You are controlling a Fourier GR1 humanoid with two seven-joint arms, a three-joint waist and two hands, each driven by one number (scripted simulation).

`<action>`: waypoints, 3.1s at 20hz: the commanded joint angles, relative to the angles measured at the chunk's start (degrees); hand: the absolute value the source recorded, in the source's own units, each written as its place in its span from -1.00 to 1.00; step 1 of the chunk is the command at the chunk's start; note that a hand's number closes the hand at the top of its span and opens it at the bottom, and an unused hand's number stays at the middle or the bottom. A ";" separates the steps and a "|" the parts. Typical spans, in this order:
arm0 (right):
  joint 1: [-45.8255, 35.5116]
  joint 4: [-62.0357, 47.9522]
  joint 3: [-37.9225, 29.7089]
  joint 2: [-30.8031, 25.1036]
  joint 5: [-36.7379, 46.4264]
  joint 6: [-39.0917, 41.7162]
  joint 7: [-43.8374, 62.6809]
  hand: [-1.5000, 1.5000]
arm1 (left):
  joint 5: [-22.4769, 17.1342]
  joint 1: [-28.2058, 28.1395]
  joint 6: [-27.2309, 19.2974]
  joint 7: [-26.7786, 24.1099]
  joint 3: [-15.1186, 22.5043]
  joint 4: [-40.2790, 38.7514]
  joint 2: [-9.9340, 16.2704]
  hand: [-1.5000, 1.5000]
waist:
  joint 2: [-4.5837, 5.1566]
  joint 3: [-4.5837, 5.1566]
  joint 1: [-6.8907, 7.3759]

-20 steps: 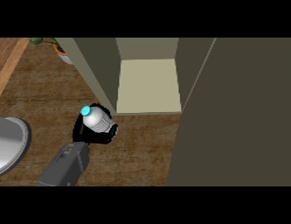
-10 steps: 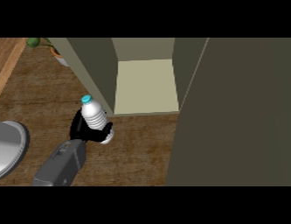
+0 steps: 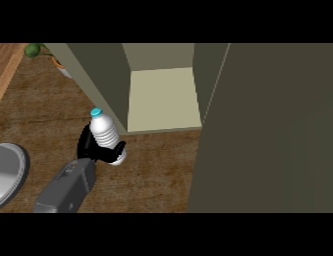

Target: Pick up the bottled water, place it into the cabinet and close the cabinet

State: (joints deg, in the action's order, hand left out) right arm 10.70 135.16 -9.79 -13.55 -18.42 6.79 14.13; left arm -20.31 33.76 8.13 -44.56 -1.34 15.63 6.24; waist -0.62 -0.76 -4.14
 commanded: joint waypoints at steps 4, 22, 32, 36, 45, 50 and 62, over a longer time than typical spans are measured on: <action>0.06 -1.18 -3.41 -1.59 -6.11 2.39 0.16 -1.00 | -1.47 14.97 -8.75 4.26 1.82 4.29 -5.93 1.00 | -0.08 0.55 -2.88; -1.44 -4.76 -11.25 -5.58 -16.74 6.68 -0.49 -1.00 | -3.64 16.11 -24.69 3.60 2.85 -0.19 -6.00 1.00 | 0.87 0.63 -4.74; -2.46 -8.86 -13.04 -7.34 -18.58 10.23 -2.24 -1.00 | -7.12 14.96 -25.76 0.78 0.96 -1.02 -6.03 1.00 | 2.14 0.81 -5.06; -2.77 -9.06 -14.18 -7.98 -20.17 10.13 -1.74 -1.00 | -9.39 14.59 -23.35 0.22 -0.09 -0.09 -6.04 1.00 | 1.99 0.89 -5.86; -3.73 -11.01 -14.64 -8.83 -20.73 11.08 -1.89 -1.00 | -9.17 15.41 -26.66 -1.27 0.65 -0.42 -6.05 1.00 | 2.20 0.77 -6.43; -3.76 -12.07 -14.20 -8.22 -21.46 12.14 -2.67 -1.00 | -9.18 14.43 -26.80 -3.12 0.36 -0.81 -5.51 -1.00 | 2.60 0.80 -6.68; -4.32 -11.89 -14.46 -9.10 -22.15 13.88 -3.16 -1.00 | -9.33 15.04 -29.53 -4.25 0.32 -1.23 -5.26 -1.00 | 2.32 0.78 -8.19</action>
State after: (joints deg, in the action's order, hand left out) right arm 6.55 122.85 -24.45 -22.58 -40.40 20.12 11.21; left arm -29.74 33.11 -14.75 -58.57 -1.22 14.27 4.73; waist -0.05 -1.74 -9.03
